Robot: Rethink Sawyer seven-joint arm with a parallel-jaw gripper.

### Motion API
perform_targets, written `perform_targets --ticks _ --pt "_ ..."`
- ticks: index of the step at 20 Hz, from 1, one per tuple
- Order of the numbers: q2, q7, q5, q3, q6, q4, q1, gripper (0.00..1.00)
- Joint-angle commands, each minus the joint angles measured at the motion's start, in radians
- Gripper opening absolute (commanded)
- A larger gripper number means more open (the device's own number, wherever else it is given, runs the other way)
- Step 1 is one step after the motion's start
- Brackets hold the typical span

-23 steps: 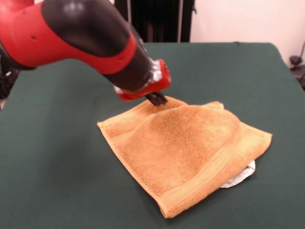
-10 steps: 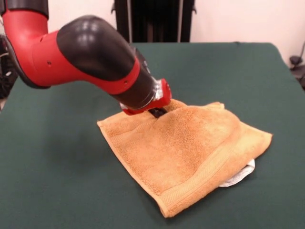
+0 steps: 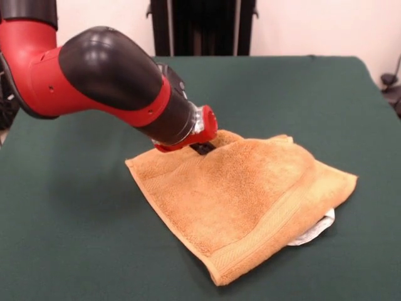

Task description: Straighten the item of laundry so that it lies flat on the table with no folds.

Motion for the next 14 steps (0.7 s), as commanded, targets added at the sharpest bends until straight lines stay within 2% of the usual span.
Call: perform_targets --ticks 1,14 --pt "0.075 -0.141 -0.115 -0.069 -0.065 -0.013 0.005 0.00" --pt "0.058 -0.307 -0.206 -0.098 -0.019 -0.001 -0.060 0.00"
